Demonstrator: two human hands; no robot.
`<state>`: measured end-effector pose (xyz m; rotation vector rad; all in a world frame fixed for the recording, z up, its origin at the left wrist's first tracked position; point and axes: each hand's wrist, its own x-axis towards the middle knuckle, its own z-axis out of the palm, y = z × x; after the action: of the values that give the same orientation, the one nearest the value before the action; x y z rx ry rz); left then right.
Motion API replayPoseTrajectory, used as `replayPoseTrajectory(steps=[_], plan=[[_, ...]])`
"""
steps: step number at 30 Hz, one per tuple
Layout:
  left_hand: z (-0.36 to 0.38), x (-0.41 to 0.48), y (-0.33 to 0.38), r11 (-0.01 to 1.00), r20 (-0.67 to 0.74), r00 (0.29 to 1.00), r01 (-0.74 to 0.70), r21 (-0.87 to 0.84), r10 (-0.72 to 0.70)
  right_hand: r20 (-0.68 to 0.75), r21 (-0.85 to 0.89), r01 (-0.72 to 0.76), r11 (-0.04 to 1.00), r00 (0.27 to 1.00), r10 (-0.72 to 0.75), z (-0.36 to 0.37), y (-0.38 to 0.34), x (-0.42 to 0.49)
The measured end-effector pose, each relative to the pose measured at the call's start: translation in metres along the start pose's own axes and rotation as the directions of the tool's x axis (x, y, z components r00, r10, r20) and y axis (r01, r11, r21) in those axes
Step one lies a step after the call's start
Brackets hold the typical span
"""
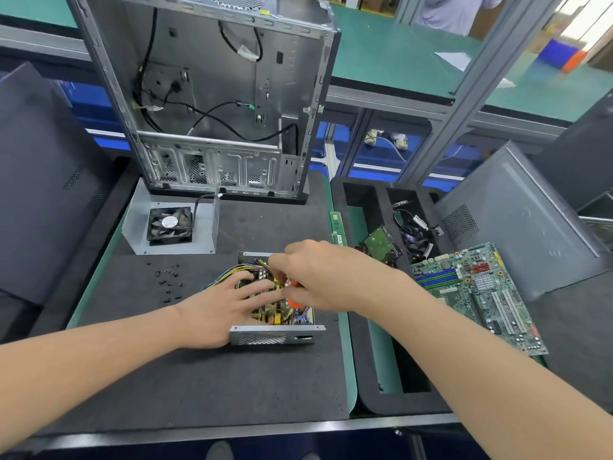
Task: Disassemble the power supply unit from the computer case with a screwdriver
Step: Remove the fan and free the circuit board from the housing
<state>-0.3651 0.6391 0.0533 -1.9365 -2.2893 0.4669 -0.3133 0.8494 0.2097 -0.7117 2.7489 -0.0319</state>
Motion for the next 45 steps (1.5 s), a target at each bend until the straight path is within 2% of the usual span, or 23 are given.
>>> replayPoseTrajectory(steps=[2,4,6,10,11,13,17,21,24,32,36,41,45], plan=[[0.001,0.0,0.001,1.0,0.036,0.999,-0.001,0.02,0.0,0.068,0.155,0.104,0.982,0.991,-0.116,-0.008,0.003,-0.004],[0.004,-0.001,0.0,1.0,0.061,0.998,0.005,0.028,-0.007,0.091,0.213,0.143,0.966,0.982,-0.165,-0.012,0.002,-0.003],[0.004,0.0,0.0,1.0,0.065,0.998,0.017,0.012,-0.018,0.087,0.165,0.128,0.978,0.986,-0.144,-0.008,-0.001,-0.003],[0.005,0.0,-0.002,0.999,0.05,0.999,0.011,-0.034,-0.009,-0.109,-0.144,-0.088,0.986,0.991,0.073,0.0,-0.007,0.0],[0.005,0.0,-0.001,1.0,0.05,0.999,0.004,-0.023,-0.003,-0.134,-0.157,-0.106,0.982,0.987,0.085,0.001,-0.008,0.002],[0.003,0.001,-0.001,1.0,0.055,0.998,-0.001,-0.002,0.001,-0.122,-0.095,-0.058,0.994,0.991,0.046,0.004,-0.008,0.004],[0.002,0.002,-0.001,1.0,0.079,0.997,0.02,-0.012,-0.019,-0.067,0.142,0.099,0.985,0.994,-0.091,0.002,0.001,0.002],[0.002,0.003,-0.003,0.998,0.062,0.998,0.007,-0.066,-0.003,-0.061,0.405,0.075,0.911,0.997,-0.055,0.003,0.012,0.005],[0.005,0.004,-0.004,0.998,0.029,1.0,-0.008,-0.059,0.01,-0.066,0.535,0.069,0.842,0.997,-0.039,0.014,0.015,0.017],[0.017,0.001,-0.005,0.997,-0.111,0.994,-0.023,-0.068,0.015,-0.135,0.533,0.122,0.837,0.989,-0.058,0.043,0.013,0.045],[0.019,0.002,-0.006,0.998,-0.085,0.996,-0.04,-0.051,0.035,-0.141,0.535,0.139,0.833,0.987,-0.074,0.043,0.02,0.048],[0.02,0.005,-0.008,0.997,-0.133,0.991,-0.04,-0.063,0.031,-0.158,0.558,0.14,0.818,0.986,-0.061,0.043,0.027,0.046],[0.021,0.005,-0.01,0.995,-0.067,0.996,-0.065,-0.073,0.06,-0.173,0.573,0.131,0.809,0.984,-0.037,0.041,0.033,0.045]])
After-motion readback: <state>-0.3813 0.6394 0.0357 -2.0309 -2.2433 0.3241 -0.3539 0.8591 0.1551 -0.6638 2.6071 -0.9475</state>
